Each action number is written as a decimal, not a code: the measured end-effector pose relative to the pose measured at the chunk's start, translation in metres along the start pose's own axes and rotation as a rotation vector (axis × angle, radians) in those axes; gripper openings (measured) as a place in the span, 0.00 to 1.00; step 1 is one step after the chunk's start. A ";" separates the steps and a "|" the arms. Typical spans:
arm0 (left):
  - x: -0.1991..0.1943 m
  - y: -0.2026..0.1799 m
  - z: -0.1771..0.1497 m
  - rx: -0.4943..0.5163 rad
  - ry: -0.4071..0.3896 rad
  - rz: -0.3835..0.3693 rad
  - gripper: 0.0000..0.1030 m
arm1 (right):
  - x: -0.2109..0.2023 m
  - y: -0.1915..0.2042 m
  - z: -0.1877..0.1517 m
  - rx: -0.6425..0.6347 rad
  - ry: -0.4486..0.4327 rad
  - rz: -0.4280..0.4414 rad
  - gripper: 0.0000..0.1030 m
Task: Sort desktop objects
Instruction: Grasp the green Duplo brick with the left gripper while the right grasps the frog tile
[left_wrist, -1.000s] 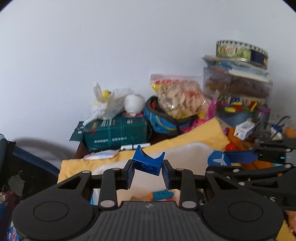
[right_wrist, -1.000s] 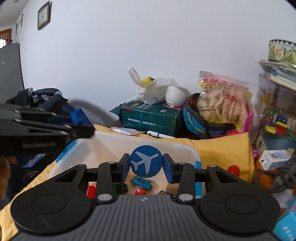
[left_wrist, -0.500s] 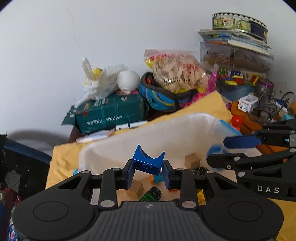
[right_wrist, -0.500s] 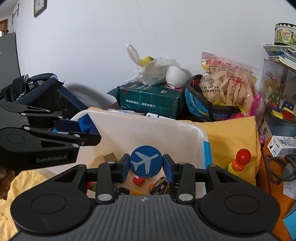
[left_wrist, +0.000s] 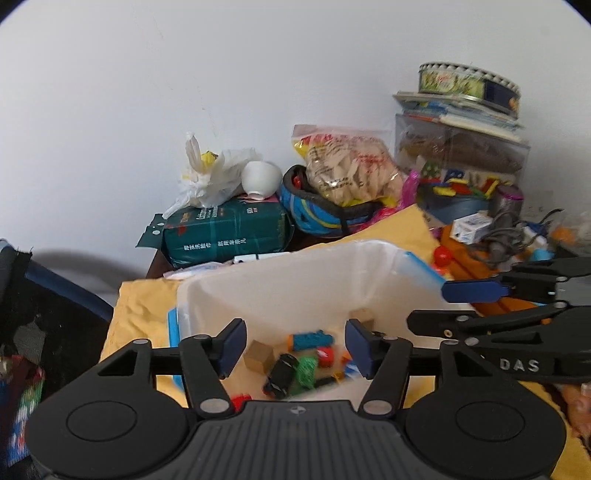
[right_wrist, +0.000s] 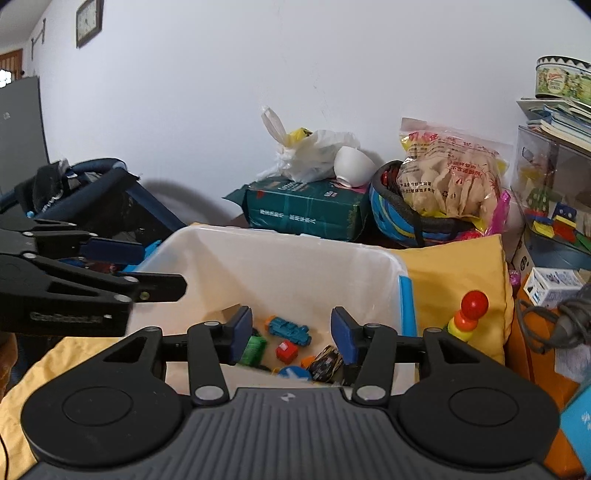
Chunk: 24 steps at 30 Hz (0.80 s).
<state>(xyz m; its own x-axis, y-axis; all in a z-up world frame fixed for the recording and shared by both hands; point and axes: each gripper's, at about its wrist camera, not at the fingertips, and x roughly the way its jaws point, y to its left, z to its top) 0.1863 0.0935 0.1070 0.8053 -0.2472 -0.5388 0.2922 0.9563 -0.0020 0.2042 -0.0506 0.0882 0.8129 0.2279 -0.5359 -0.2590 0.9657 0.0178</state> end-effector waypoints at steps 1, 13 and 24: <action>-0.009 -0.002 -0.007 -0.006 -0.001 -0.009 0.65 | -0.005 0.001 -0.003 -0.003 -0.003 0.007 0.50; -0.039 -0.004 -0.127 -0.146 0.282 -0.042 0.66 | -0.032 0.018 -0.075 -0.087 0.112 0.076 0.55; -0.043 0.002 -0.168 -0.263 0.384 -0.068 0.66 | -0.018 0.037 -0.142 -0.131 0.332 0.142 0.57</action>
<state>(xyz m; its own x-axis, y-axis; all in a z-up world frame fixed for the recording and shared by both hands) 0.0655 0.1322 -0.0115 0.5256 -0.2823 -0.8025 0.1574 0.9593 -0.2344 0.1056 -0.0366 -0.0215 0.5563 0.2844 -0.7808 -0.4389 0.8984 0.0145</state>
